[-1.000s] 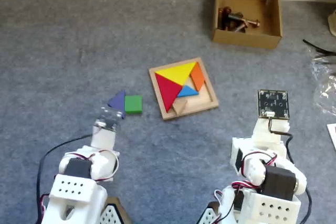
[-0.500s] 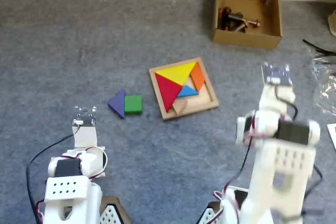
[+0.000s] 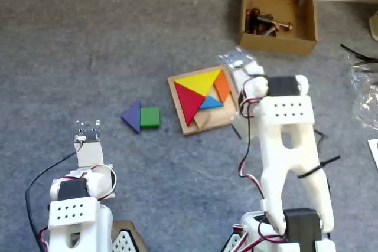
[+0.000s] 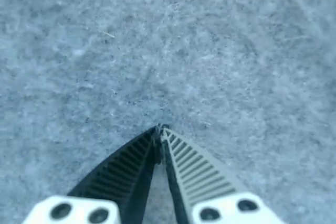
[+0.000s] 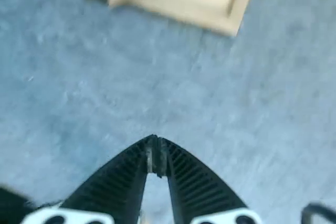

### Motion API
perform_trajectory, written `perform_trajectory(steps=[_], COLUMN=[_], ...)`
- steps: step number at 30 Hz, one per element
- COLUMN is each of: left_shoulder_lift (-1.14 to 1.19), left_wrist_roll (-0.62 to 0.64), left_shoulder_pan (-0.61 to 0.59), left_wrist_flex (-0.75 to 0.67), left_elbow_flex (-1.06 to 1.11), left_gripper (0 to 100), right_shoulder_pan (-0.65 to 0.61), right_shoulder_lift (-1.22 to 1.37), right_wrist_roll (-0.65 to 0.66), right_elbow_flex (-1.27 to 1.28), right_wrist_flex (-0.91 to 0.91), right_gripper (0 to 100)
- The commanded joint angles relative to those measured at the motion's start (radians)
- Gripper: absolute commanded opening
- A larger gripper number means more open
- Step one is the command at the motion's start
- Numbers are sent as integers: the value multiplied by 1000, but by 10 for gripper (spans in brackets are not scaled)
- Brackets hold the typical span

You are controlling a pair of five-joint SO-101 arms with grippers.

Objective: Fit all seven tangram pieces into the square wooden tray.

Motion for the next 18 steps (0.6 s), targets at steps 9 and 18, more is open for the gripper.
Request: perform_trajectory(steps=[9, 18], left_shoulder_lift=[-4, -4], left_wrist_roll=[8, 8], left_shoulder_pan=[-24, -22], left_wrist_flex=[14, 14], left_elbow_flex=[-1, -1], left_gripper=[5, 5], right_shoulder_pan=[-51, -186], right_shoulder_lift=[153, 311], right_wrist_roll=[97, 35], right_elbow_flex=[-61, -65], right_wrist_flex=[-193, -303], right_gripper=[8, 5])
